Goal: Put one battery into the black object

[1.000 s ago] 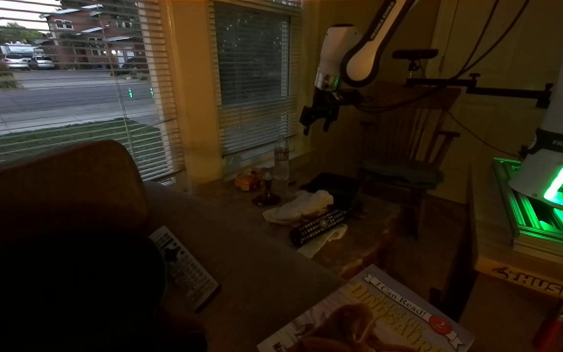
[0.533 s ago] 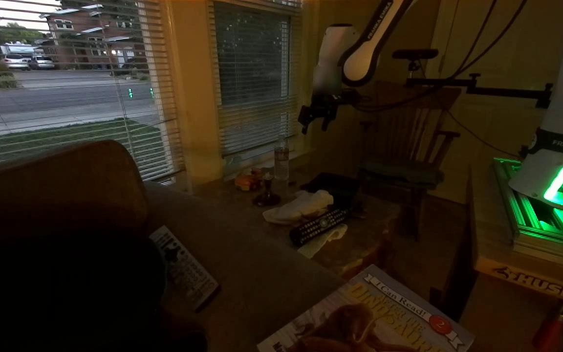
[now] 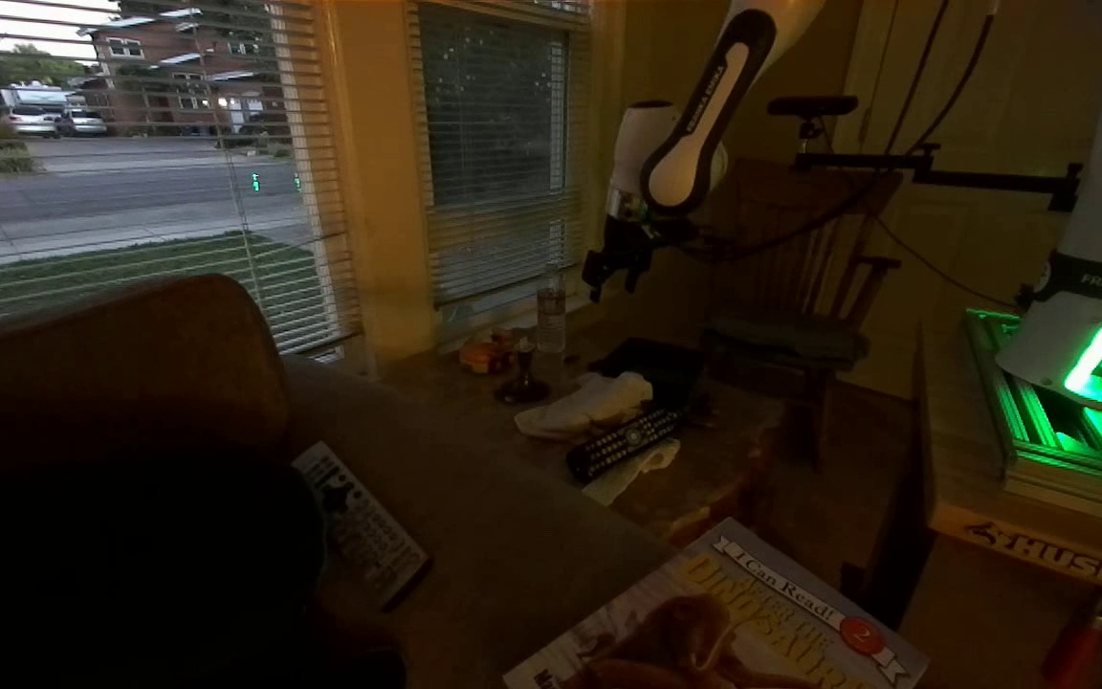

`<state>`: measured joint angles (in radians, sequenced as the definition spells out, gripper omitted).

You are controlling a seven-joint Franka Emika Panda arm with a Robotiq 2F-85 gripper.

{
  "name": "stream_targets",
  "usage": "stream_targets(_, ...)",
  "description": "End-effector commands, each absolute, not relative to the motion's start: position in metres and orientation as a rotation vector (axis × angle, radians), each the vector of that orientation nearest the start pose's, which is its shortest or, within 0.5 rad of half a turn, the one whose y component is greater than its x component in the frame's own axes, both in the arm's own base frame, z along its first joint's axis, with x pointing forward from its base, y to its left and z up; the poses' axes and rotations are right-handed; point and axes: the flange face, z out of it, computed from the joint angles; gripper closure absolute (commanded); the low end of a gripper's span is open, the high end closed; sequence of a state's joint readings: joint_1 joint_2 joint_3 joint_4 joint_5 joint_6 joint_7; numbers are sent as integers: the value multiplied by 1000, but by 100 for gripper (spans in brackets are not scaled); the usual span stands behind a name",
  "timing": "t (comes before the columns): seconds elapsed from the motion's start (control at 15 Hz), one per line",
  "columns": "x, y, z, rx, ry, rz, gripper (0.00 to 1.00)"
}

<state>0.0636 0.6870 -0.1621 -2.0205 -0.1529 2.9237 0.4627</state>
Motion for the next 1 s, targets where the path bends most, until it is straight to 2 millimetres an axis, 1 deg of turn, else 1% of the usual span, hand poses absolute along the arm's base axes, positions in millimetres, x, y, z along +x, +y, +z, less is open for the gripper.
stream_targets(0.0, 639, -54, 98, -3163, 524, -386, 0)
stream_targets(0.33, 676, -63, 71, -3157, 467, -410, 0)
stream_targets(0.53, 693, -63, 57, -3150, 467, -400, 0)
stream_targets(0.67, 702, -60, 48, -3147, 476, -380, 0)
stream_targets(0.93, 710, -51, 32, -3161, 490, -325, 0)
